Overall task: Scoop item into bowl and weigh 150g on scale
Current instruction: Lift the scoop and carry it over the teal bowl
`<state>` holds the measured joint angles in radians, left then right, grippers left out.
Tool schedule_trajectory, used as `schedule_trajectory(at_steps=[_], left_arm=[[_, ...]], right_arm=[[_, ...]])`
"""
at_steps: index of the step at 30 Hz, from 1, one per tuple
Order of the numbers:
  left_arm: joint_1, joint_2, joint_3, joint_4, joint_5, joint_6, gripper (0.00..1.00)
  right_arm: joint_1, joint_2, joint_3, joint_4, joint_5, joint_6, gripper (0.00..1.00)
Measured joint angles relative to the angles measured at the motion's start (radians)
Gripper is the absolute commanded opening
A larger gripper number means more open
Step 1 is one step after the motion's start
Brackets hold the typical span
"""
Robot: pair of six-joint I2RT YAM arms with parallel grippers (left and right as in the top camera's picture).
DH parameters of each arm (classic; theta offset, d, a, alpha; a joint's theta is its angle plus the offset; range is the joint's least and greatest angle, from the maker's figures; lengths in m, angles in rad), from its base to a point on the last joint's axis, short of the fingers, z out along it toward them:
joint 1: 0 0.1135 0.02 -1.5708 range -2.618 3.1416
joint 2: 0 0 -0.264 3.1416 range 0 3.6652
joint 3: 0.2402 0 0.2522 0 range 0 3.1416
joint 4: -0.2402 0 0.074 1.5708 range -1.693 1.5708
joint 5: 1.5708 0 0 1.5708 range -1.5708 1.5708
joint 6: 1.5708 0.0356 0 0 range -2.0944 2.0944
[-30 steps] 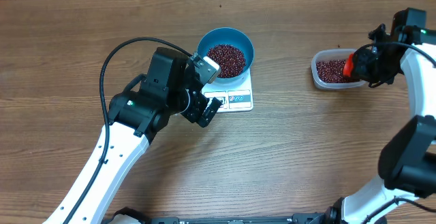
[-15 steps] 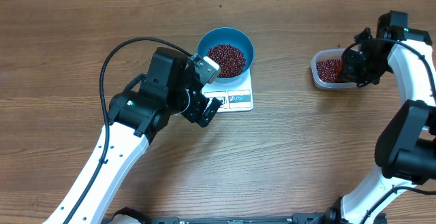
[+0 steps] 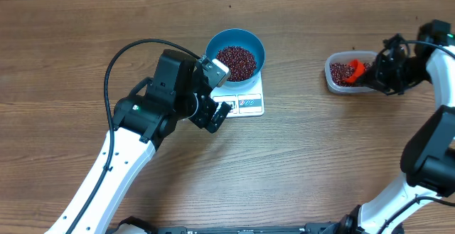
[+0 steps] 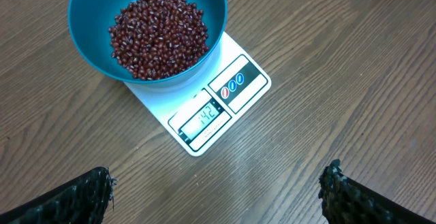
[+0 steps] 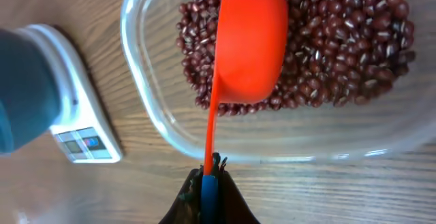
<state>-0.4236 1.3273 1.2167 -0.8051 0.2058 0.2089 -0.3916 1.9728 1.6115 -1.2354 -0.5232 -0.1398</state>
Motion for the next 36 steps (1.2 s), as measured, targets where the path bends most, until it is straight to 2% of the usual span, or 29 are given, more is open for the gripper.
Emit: schedule_trajectory(at_steps=[9, 17, 26, 36], left_arm=[[0.0, 0.0, 0.0, 0.0, 0.0, 0.0, 0.99], [0.0, 0.0, 0.0, 0.0, 0.0, 0.0, 1.0], [0.0, 0.0, 0.0, 0.0, 0.0, 0.0, 0.99], [0.0, 0.0, 0.0, 0.0, 0.0, 0.0, 1.0]], right_arm=[[-0.152, 0.0, 0.004, -0.143, -0.246, -0.191, 0.04], [-0.145, 0.0, 0.006, -0.201, -0.389, -0.307, 0.04], [0.058, -0.001, 0.088, -0.212, -0.418, -0.295, 0.04], [0.344, -0.005, 0.196, -0.086, -0.36, -0.092, 0.04]])
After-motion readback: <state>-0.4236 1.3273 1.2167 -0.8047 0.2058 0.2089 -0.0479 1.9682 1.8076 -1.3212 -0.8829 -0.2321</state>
